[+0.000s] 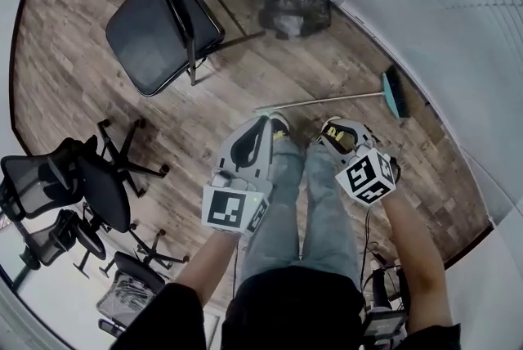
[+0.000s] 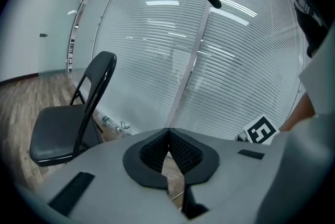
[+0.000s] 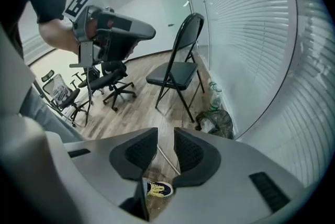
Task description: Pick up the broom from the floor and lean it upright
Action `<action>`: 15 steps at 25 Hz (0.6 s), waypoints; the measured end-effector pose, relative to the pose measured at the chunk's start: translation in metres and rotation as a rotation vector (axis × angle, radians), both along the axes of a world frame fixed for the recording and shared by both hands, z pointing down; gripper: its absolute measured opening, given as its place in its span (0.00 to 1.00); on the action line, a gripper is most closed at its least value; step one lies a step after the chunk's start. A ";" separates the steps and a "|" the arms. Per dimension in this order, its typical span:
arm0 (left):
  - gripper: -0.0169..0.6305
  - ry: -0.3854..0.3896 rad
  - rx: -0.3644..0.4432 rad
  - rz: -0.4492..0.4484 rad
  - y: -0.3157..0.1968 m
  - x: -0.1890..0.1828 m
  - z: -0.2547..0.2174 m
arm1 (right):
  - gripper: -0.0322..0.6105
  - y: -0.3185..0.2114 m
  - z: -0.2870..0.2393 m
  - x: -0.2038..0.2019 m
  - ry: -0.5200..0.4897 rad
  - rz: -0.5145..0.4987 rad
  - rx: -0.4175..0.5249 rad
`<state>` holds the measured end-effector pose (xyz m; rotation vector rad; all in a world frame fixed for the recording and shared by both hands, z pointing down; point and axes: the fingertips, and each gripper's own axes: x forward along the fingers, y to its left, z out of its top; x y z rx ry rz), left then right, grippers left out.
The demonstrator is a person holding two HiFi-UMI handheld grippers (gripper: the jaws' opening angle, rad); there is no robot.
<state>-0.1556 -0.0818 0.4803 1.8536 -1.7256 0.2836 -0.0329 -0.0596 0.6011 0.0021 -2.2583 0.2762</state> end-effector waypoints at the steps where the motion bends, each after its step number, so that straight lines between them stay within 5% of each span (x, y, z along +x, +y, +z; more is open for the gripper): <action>1: 0.06 0.001 -0.010 -0.001 0.003 -0.002 0.014 | 0.21 0.004 0.015 -0.002 0.012 -0.019 -0.003; 15: 0.06 0.006 -0.132 -0.097 0.055 -0.030 0.178 | 0.26 0.058 0.203 -0.010 0.165 -0.239 -0.001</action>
